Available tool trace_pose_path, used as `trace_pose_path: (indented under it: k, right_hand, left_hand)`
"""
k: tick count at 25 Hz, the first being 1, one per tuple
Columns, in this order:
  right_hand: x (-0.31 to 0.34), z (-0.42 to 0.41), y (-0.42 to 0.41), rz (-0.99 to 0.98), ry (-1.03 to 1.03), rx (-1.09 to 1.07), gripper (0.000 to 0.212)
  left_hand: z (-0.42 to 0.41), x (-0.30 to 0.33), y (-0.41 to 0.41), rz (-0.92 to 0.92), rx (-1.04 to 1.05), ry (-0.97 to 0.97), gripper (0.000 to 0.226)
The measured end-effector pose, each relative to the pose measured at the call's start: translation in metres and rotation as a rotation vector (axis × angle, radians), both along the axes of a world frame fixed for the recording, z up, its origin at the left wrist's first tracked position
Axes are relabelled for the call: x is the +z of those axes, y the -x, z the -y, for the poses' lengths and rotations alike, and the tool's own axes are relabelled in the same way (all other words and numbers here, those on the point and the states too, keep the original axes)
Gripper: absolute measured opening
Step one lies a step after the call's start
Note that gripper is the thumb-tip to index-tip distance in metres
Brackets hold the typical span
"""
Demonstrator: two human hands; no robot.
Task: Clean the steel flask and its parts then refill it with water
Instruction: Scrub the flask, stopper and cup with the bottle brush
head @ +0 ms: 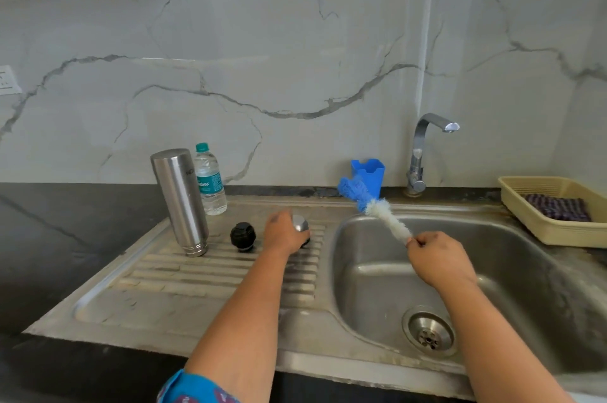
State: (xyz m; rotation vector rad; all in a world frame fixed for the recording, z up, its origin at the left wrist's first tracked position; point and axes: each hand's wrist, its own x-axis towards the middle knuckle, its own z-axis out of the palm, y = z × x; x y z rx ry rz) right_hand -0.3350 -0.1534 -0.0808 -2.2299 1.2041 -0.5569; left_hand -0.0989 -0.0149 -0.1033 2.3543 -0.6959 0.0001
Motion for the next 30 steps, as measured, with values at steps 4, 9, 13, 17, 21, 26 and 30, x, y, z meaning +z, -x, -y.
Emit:
trace_pose_path:
  k: [4,9,13,17,21,26,30]
  right_hand:
    - [0.016,0.003,0.011,0.107,0.044,-0.064,0.025]
    - [0.074,0.016,0.006,0.247,0.162,-0.037,0.016]
    - [0.122,0.041,-0.017,-0.097,0.458,-0.037,0.031]
    - [0.154,0.054,-0.058,-0.539,0.741,-0.031,0.031]
    - [0.162,0.069,-0.102,-0.811,1.064,-0.043,0.021]
    - [0.163,0.082,-0.145,-0.932,1.344,-0.015,0.023]
    - [0.149,0.093,-0.159,-0.946,1.424,0.026,0.026]
  left_hand:
    - [0.011,0.015,0.025,-0.230,0.079,0.557,0.067]
    - [0.030,0.017,0.059,-0.633,0.116,0.917,0.047]
    - [0.039,0.010,0.054,-0.679,0.140,0.952,0.049]
    - [0.044,0.008,0.058,-0.641,0.080,0.908,0.053]
    - [0.050,0.003,0.060,-0.625,0.116,0.905,0.055]
    - [0.059,0.000,0.063,-0.638,0.074,0.897,0.053]
    - [0.062,0.004,0.060,-0.655,0.077,0.914,0.052]
